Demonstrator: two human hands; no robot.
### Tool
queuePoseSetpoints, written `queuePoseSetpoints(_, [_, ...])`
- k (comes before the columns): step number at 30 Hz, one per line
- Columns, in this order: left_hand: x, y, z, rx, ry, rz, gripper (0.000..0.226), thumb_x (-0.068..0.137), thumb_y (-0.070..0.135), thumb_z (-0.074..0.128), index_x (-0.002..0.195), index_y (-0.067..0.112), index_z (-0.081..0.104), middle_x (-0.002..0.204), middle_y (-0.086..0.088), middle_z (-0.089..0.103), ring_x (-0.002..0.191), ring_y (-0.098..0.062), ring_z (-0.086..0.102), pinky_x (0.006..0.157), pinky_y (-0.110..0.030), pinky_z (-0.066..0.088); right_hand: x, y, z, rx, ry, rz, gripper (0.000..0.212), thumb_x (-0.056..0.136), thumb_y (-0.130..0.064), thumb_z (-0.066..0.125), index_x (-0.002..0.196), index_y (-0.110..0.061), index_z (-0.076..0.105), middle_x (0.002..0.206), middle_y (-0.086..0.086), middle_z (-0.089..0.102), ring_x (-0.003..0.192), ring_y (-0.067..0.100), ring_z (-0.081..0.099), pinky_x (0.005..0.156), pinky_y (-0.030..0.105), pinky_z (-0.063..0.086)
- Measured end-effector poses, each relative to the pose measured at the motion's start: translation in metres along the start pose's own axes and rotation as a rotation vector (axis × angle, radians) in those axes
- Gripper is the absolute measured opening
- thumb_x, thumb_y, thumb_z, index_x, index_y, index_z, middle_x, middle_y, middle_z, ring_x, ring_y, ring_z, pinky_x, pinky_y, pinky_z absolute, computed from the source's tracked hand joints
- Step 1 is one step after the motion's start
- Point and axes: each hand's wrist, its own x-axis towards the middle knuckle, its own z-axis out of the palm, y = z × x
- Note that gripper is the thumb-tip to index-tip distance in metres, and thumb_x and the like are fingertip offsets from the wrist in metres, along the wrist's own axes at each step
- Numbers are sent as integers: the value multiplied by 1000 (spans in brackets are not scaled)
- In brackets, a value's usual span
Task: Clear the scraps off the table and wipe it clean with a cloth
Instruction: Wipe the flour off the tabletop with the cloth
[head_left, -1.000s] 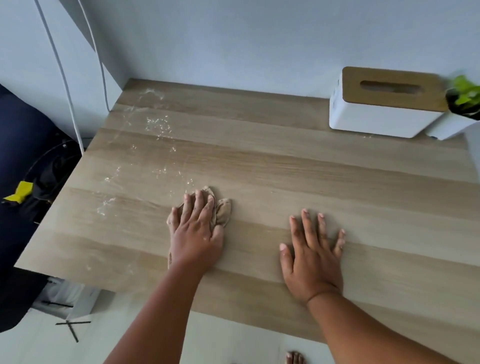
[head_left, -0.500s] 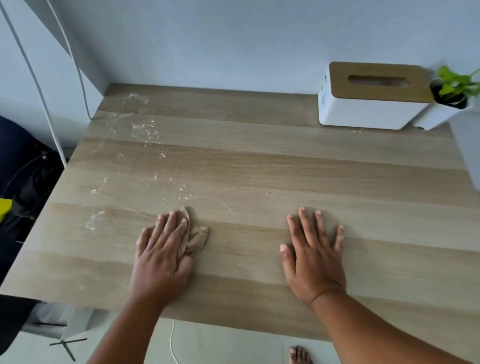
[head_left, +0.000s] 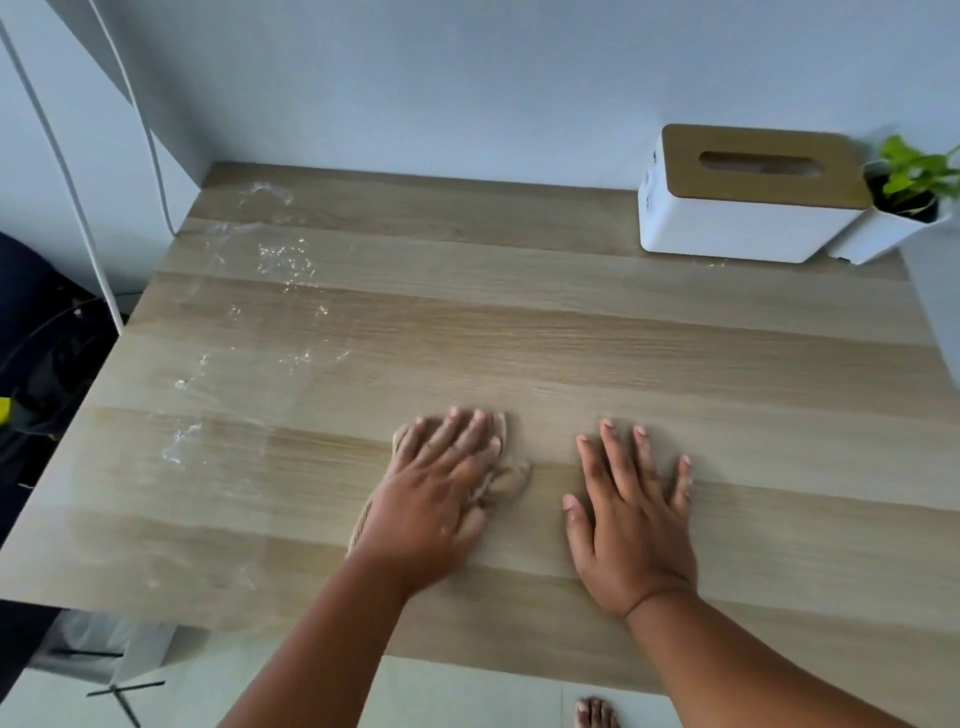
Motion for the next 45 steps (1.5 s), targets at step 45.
queuePoseSetpoints(45, [71,-106,-33,-85,242,-865,70,90,49,25,155,26,34,170,2,17,157,-21,7,126,-50,5,0,1,1,35,0,-3,66,99,-47,27,162,-27,23,173,-1,5,159,29,-3,121,69,6])
